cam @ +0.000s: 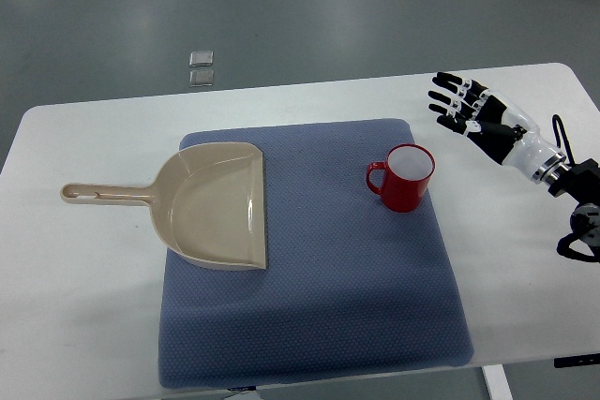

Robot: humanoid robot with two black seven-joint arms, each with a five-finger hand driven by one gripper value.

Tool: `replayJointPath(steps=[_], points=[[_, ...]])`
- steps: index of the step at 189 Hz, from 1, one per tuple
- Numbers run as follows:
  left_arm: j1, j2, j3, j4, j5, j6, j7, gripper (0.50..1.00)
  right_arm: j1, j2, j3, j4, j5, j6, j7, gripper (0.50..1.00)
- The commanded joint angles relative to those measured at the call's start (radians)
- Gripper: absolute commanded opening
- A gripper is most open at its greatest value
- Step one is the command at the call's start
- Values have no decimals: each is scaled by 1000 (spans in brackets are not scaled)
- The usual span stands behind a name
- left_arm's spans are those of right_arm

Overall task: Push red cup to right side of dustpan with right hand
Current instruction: 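Lower the right hand to the side of the red mug farthest from the dustpan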

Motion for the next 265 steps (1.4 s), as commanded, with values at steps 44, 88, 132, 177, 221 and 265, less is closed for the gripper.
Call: replayJointPath(steps=[44, 88, 132, 177, 221, 265], points=[[0, 0, 0, 0, 0, 0, 0, 1000, -13, -4, -6, 0, -160, 1, 99, 930], [0, 0, 0, 0, 0, 0, 0, 1000, -23, -10, -6, 0, -186, 1, 130, 930], [0, 0, 0, 0, 0, 0, 0, 1000, -39, -13, -6, 0, -250, 1, 170, 930], [0, 0, 0, 0, 0, 0, 0, 1000, -53, -6, -8, 0, -293, 1, 185, 930], [0, 0, 0, 0, 0, 0, 0, 1000, -67, -4, -12, 0, -315, 1, 185, 930], [0, 0, 0, 0, 0, 0, 0, 1000, -69, 4, -43, 0, -327, 1, 185, 930]])
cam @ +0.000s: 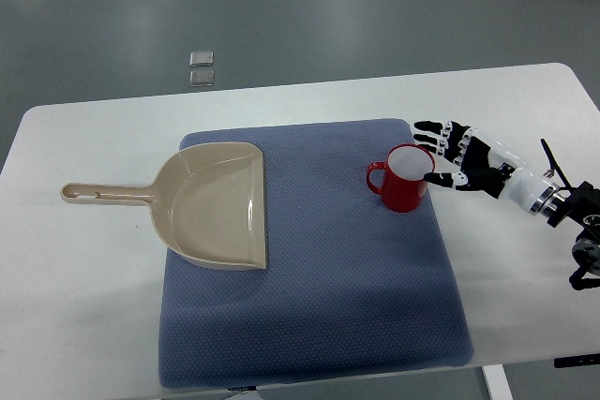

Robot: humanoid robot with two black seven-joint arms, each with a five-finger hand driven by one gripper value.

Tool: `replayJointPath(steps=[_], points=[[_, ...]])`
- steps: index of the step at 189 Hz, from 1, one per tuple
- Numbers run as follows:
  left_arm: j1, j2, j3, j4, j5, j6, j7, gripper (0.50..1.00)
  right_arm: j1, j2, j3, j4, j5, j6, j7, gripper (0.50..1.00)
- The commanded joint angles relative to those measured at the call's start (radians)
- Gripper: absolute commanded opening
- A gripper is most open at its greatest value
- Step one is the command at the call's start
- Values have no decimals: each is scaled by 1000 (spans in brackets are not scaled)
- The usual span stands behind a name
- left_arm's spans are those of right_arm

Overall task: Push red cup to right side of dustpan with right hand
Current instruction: 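Lower the right hand to the side of the red mug farthest from the dustpan, then curl the right hand fingers around the red mug's body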

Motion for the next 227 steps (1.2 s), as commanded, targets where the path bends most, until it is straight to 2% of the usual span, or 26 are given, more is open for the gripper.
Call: replayJointPath(steps=[1, 87, 169, 227], points=[[0, 0, 0, 0, 0, 0, 0, 1000, 0, 3, -12, 0, -2, 0, 0, 930], [0, 0, 0, 0, 0, 0, 0, 1000, 0, 22, -25, 0, 0, -63, 0, 930], [0, 0, 0, 0, 0, 0, 0, 1000, 1, 30, -45, -2, -2, -68, -2, 930], [0, 0, 0, 0, 0, 0, 0, 1000, 3, 42, -68, -2, 0, -112, -2, 930]])
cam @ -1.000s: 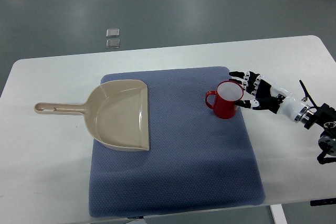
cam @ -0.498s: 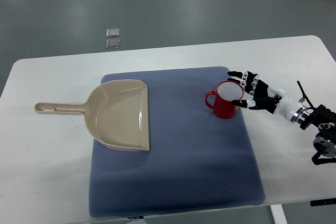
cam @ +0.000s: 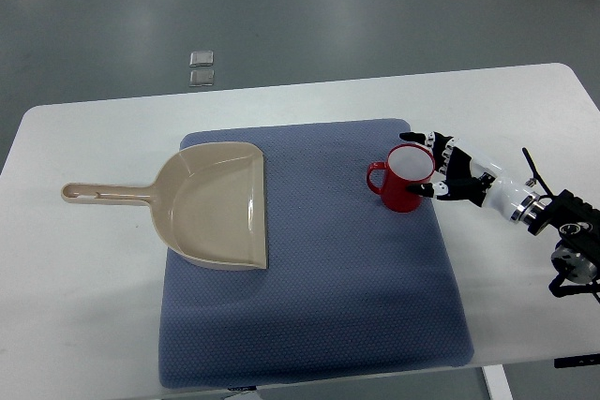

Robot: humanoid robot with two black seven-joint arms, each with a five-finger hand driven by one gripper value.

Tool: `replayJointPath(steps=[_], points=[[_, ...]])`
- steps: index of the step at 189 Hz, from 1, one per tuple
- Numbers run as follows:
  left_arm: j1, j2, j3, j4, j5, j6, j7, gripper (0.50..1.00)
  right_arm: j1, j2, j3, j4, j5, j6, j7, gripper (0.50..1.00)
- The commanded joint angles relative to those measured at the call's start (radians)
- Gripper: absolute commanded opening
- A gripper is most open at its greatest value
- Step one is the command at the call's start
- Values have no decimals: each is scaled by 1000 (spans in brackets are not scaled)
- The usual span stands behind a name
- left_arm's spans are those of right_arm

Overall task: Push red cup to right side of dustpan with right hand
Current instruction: 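Curl the right hand fingers around the red mug's body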

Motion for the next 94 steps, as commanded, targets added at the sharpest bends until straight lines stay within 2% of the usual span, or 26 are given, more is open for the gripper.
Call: replayJointPath(steps=[1, 94], points=[[0, 0, 0, 0, 0, 0, 0, 1000, 0, 4, -7, -1, 0, -7, -1, 930], [0, 0, 0, 0, 0, 0, 0, 1000, 5, 36, -12, -2, -1, -39, -8, 930]])
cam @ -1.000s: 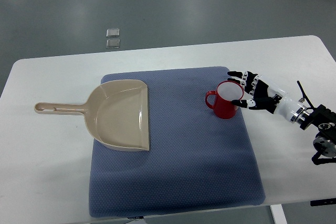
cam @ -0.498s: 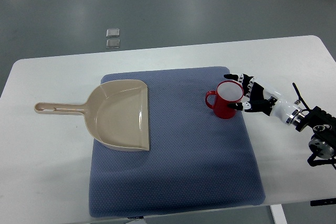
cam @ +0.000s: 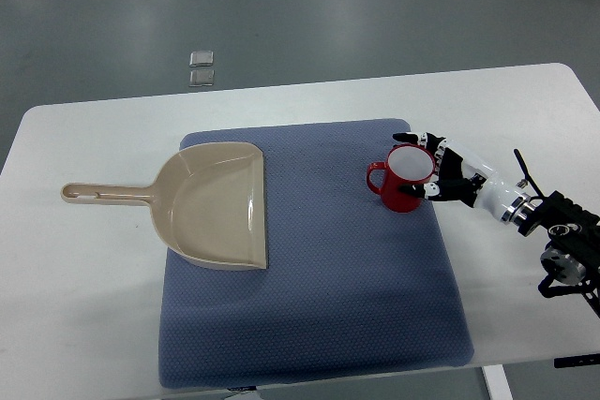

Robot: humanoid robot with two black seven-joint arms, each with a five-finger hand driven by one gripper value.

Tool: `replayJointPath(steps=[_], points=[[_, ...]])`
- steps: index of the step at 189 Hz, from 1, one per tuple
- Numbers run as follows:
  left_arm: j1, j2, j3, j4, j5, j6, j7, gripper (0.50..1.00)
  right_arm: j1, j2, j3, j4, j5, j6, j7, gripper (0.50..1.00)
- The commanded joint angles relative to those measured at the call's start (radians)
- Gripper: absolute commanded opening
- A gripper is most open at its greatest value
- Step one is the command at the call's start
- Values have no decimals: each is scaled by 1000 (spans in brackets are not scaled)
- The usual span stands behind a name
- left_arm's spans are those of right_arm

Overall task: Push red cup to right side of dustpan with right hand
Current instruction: 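Curl the right hand fingers around the red mug's body, then push the red mug with the right hand toward the dustpan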

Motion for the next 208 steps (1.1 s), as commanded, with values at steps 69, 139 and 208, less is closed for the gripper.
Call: replayJointPath(steps=[69, 139, 208], points=[[0, 0, 0, 0, 0, 0, 0, 1000, 6, 20, -40, -5, 1, -37, -1, 930], [0, 0, -1, 0, 0, 0, 0, 1000, 8, 26, -39, -8, 4, -39, 1, 921], [0, 0, 0, 0, 0, 0, 0, 1000, 8, 49, -39, -8, 7, -39, 7, 866]])
